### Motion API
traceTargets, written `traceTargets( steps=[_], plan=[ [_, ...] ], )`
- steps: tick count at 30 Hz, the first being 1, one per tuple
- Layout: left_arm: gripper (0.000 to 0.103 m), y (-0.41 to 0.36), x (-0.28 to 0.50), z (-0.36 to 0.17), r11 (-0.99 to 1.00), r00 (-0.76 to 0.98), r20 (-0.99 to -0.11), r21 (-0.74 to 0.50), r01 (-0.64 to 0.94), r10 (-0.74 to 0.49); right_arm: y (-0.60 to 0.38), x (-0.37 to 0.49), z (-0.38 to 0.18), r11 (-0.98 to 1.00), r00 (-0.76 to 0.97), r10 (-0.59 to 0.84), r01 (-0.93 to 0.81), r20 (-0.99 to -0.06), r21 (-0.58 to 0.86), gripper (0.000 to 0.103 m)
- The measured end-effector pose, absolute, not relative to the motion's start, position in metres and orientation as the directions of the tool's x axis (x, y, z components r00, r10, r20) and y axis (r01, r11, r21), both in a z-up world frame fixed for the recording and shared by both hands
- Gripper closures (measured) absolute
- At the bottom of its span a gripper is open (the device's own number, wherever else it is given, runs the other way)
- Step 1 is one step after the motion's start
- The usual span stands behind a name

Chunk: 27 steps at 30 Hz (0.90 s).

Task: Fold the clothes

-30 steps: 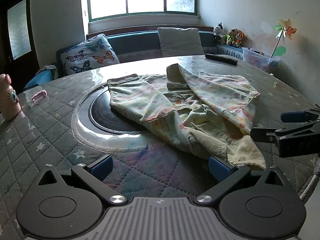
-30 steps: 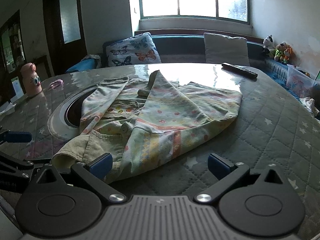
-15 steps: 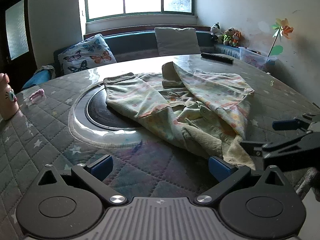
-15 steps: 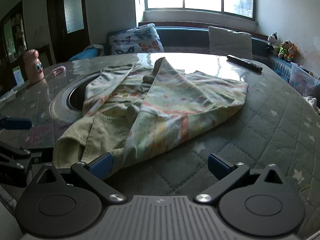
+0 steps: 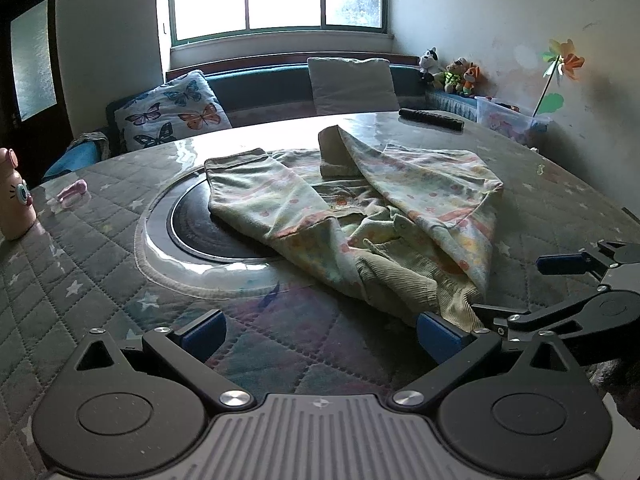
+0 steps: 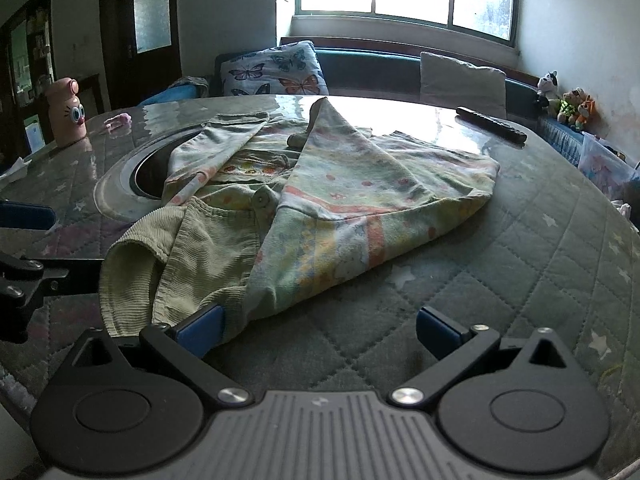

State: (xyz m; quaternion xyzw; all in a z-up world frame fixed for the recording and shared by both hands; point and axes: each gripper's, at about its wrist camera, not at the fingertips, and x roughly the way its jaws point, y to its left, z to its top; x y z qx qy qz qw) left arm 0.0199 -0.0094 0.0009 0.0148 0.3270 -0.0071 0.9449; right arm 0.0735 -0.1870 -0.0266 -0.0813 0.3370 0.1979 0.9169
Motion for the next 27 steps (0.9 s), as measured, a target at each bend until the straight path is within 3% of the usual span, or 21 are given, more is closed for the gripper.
traceTargets(
  steps=[16,27],
  plan=[
    [0.0,-0.014,0.017,0.018,1.0,0.823,-0.568,0.013,0.027,-0.014,-0.191,0.06,-0.019,0.899,0.705,0.318,-0.437,-0.634,-0.036,0.0],
    [0.0,-0.008,0.04,-0.018,0.999,0.742,-0.669,0.042,-0.014,0.038,-0.187,0.062,-0.009,0.891,0.722,0.334,-0.452,-0.606,-0.047,0.001]
  ],
)
